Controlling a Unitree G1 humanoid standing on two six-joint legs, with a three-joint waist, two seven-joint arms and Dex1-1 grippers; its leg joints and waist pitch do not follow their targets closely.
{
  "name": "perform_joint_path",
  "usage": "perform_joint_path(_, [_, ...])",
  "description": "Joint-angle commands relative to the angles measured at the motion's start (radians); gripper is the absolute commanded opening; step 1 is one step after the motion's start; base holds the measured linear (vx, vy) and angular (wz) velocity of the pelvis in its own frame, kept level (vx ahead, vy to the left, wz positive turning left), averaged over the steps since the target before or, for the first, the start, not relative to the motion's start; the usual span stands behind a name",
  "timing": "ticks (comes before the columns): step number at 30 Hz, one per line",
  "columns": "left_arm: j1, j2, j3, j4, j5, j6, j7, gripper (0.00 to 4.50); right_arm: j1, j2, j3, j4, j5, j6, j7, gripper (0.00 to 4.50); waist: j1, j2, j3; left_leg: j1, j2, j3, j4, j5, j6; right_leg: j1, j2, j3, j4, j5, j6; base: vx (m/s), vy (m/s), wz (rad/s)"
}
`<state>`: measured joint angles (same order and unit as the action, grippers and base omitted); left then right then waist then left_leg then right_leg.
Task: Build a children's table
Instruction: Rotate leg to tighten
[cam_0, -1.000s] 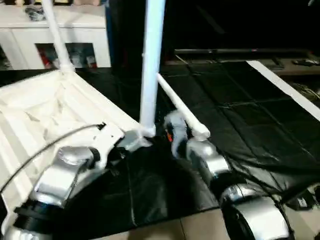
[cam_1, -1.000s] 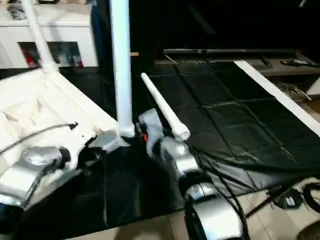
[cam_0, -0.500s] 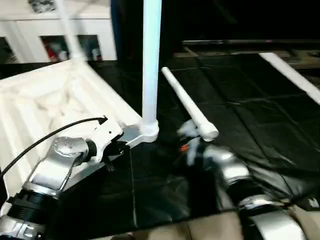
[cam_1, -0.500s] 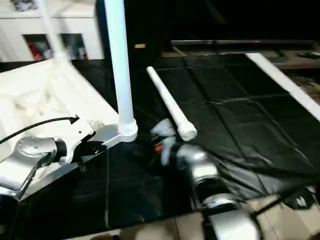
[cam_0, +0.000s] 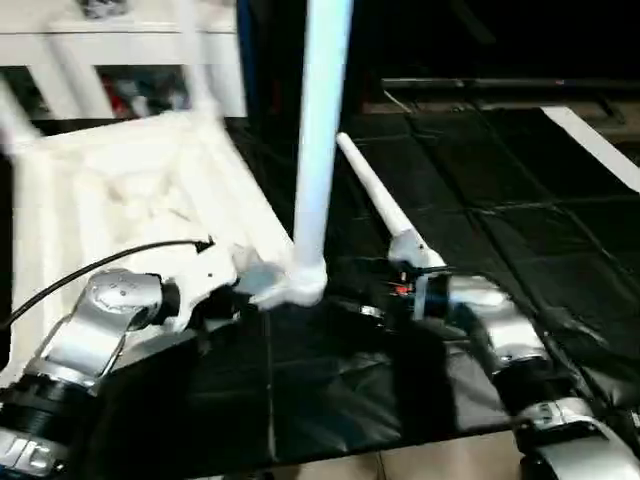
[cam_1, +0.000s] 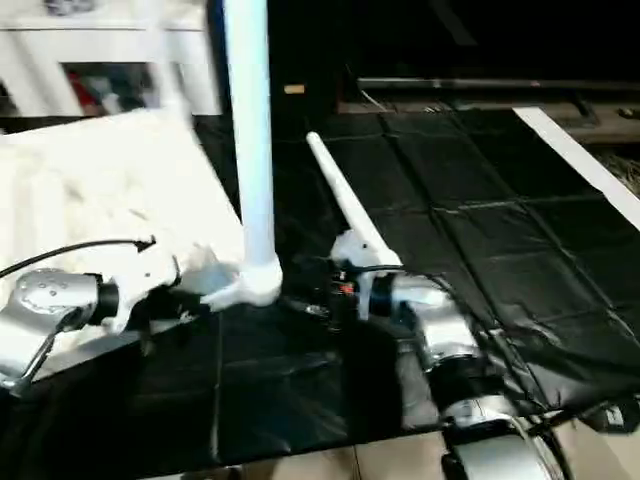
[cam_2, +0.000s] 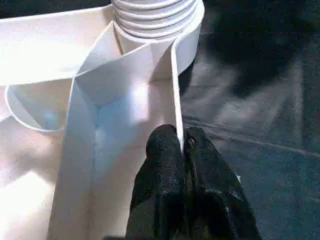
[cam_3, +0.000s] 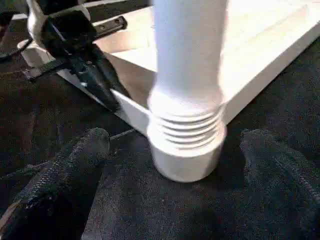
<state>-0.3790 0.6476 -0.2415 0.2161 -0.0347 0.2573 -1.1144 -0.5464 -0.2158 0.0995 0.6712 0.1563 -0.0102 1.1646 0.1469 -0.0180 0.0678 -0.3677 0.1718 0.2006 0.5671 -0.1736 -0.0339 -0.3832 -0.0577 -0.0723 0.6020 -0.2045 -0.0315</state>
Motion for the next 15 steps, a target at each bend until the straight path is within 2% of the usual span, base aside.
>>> perform_joint_path(1, [0.01, 0.0, -0.057, -0.009, 0.002, -0.029, -0.061, 0.0, -0.013, -0.017, 0.01, -0.005, -0.013, 0.0, 0.006, 4.47, -0.007, 0.02, -0.068, 0.032, 0.081, -0.034, -0.069, -0.237, -0.018, 0.028, -0.105, 0.064, -0.063, -0.169, -0.209, 0.0, 0.0, 0.0])
perform_joint_path(9, [0.008, 0.011, -0.086, -0.01, -0.008, -0.076, -0.133, 0.0, -0.037, -0.018, 0.039, 0.0, 0.013, 0.032, 0.096, 4.47, -0.005, 0.018, -0.073, 0.024, 0.079, -0.033, -0.06, -0.183, 0.009, 0.034, -0.104, 0.061, -0.051, -0.089, -0.225, 0.0, 0.0, 0.0])
perform_joint_path(11, [0.009, 0.012, -0.097, -0.016, -0.004, -0.086, -0.151, 0.0, -0.06, -0.009, 0.046, 0.038, 0.0, 0.016, 0.097, 4.47, -0.005, 0.016, -0.071, 0.024, 0.079, -0.033, -0.06, -0.194, 0.007, 0.032, -0.105, 0.061, -0.053, -0.113, -0.225, 0.0, 0.0, 0.0])
perform_joint_path(12, [0.009, 0.011, -0.104, -0.021, -0.001, -0.089, -0.157, 0.0, -0.078, -0.002, 0.048, 0.066, -0.005, 0.01, 0.101, 4.47, -0.006, 0.016, -0.069, 0.025, 0.079, -0.034, -0.061, -0.22, -0.004, 0.032, -0.109, 0.062, -0.057, -0.165, -0.226, 0.0, 0.0, 0.0])
perform_joint_path(15, [0.01, 0.009, -0.11, -0.025, -0.002, -0.091, -0.165, 0.0, -0.09, 0.004, 0.049, 0.083, -0.007, 0.007, 0.104, 4.47, -0.005, 0.018, -0.068, 0.03, 0.081, -0.034, -0.062, -0.24, -0.017, 0.028, -0.109, 0.064, -0.059, -0.202, -0.219, 0.0, 0.0, 0.0])
